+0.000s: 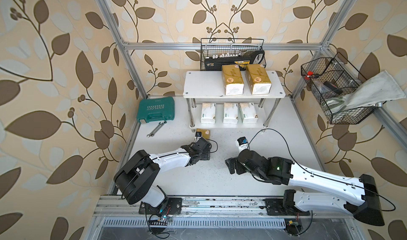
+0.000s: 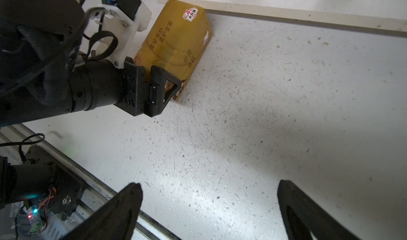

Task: Place the tissue boxes on the shelf by color
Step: Pick up the box of tissues from the center of the board.

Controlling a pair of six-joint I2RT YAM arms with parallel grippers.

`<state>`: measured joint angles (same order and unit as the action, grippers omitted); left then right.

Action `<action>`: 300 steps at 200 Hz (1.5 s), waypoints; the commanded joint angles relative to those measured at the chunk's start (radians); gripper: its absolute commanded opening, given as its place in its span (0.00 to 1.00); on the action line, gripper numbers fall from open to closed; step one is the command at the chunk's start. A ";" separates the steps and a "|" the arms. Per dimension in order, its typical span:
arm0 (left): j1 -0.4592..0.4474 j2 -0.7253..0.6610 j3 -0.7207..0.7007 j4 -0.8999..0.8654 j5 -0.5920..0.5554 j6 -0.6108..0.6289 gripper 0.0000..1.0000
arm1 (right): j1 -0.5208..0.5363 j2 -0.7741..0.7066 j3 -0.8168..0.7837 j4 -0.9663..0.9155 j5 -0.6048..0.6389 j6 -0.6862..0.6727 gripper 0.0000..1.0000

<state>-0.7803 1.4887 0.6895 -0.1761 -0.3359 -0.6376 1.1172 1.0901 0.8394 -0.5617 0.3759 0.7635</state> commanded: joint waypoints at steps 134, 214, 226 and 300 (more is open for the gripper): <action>-0.047 -0.322 0.038 -0.291 0.006 -0.095 0.67 | 0.002 -0.045 0.040 -0.007 -0.029 0.005 0.99; -0.131 -0.578 0.172 -0.582 -0.022 -0.140 0.67 | -0.028 -0.035 0.154 0.022 -0.077 -0.019 0.99; -0.141 -0.592 0.211 -0.621 -0.022 -0.143 0.67 | -0.038 -0.030 0.171 0.031 -0.088 -0.027 0.99; -0.166 -0.527 0.564 -0.758 -0.078 -0.079 0.67 | -0.091 0.017 0.282 0.064 -0.141 -0.062 0.99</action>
<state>-0.9382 0.9382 1.1332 -0.9127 -0.3466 -0.7559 1.0317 1.0939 1.0752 -0.5137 0.2539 0.7288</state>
